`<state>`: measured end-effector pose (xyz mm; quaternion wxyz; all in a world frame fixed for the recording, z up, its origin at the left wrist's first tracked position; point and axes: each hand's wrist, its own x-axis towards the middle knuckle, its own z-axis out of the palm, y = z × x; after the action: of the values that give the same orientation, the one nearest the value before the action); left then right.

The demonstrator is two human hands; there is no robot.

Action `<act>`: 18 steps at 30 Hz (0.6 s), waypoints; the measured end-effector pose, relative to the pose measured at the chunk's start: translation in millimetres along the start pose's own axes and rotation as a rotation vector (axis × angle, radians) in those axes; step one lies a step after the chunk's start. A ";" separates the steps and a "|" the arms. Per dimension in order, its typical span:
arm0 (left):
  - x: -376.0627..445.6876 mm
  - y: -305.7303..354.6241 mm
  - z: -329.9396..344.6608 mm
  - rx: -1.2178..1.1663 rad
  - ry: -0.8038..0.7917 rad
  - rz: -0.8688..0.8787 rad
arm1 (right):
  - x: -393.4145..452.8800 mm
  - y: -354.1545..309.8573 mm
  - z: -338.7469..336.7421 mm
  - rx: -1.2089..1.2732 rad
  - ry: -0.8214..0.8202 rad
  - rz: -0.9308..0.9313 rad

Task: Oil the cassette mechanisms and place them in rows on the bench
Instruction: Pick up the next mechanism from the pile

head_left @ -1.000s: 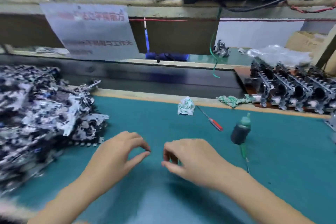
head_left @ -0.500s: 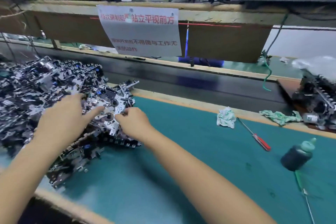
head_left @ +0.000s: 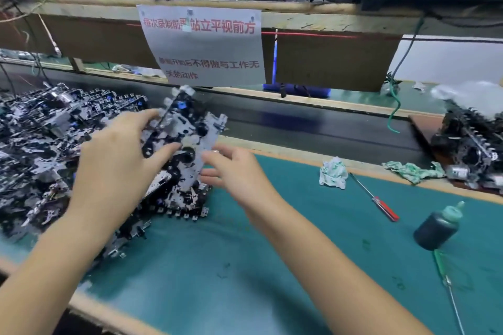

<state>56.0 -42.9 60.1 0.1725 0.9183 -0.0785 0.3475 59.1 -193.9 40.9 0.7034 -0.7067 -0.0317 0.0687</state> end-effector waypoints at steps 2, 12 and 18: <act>-0.2 27.2 2.0 -0.101 -0.040 0.055 | -21.8 1.8 -32.8 0.049 0.004 -0.009; -56.6 146.9 84.0 -0.502 -0.455 0.252 | -123.5 70.5 -186.5 0.245 0.272 0.298; -112.7 171.7 115.5 -0.341 -0.046 0.991 | -168.7 88.3 -234.3 0.466 0.495 0.301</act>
<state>-2.8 -242.4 -50.6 0.1326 0.7373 -0.5627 0.3495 -79.0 -450.4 -38.2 0.8139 -0.5194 0.2603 0.0036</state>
